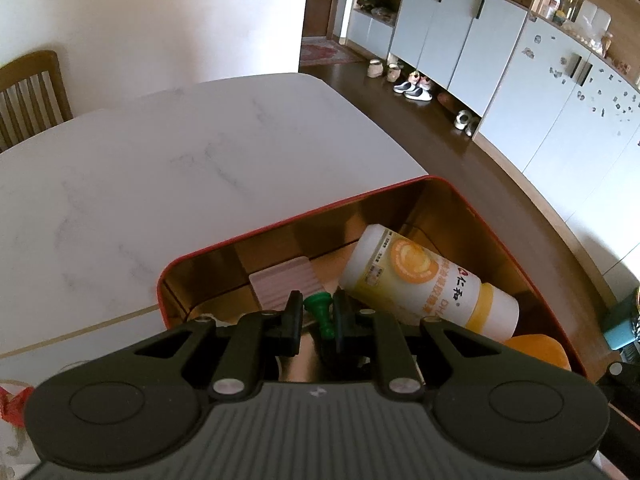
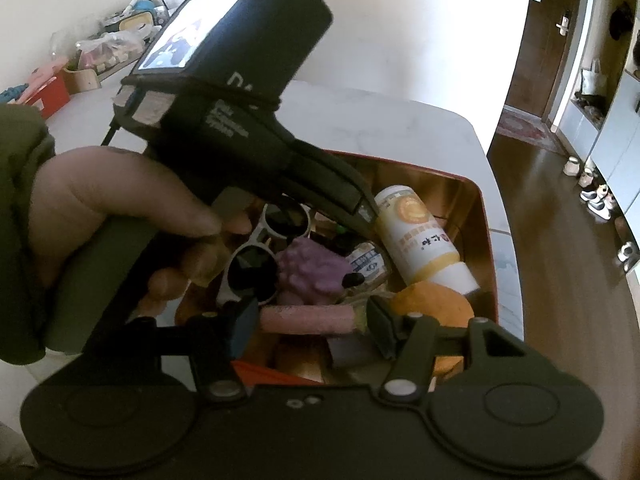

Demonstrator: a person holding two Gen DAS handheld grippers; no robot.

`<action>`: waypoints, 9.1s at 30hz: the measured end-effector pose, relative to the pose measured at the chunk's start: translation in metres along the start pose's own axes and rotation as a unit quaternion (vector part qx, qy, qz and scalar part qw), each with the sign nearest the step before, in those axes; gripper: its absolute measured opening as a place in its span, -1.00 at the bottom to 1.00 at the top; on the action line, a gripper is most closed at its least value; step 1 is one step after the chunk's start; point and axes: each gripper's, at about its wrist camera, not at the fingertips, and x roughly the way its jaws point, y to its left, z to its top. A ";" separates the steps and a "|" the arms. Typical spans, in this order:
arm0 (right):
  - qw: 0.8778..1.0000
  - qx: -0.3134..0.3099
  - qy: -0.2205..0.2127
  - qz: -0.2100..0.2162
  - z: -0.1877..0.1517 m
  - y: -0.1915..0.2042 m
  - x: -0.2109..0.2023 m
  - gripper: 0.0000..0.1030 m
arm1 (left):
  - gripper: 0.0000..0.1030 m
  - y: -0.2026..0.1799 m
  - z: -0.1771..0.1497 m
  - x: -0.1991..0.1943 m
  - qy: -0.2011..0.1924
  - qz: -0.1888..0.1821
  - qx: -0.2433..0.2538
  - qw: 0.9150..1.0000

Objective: Organize rigid objects
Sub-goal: 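Lower the green item with the left tool while the right tool lowers the pink stick, releasing both, then withdraw both tools from the box toward the red packet and nail clipper, then grasp the red snack packet with the right tool while the left tool grasps the nail clipper, then lift the packet and clipper with both tools and carry them over the red tin box, then lower the packet with the right tool while the left tool lowers the clipper, releasing both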

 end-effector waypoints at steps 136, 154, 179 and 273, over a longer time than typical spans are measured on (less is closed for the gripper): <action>0.998 0.031 0.061 -0.004 0.091 0.156 0.124 -0.62 | -0.79 0.169 -0.159 -0.094 -0.078 0.044 0.056 0.994; 0.995 0.100 0.029 -0.006 0.059 0.143 0.044 -0.62 | -0.93 0.172 -0.148 -0.135 -0.080 0.040 0.006 0.996; 0.988 0.152 0.014 0.020 -0.021 0.127 -0.032 -0.61 | 0.09 0.152 -0.182 -0.130 -0.054 0.034 -0.024 0.998; 0.998 0.021 0.017 0.065 -0.002 -0.024 0.010 -0.57 | -0.79 -0.007 -0.016 -0.037 -0.053 0.017 -0.066 0.996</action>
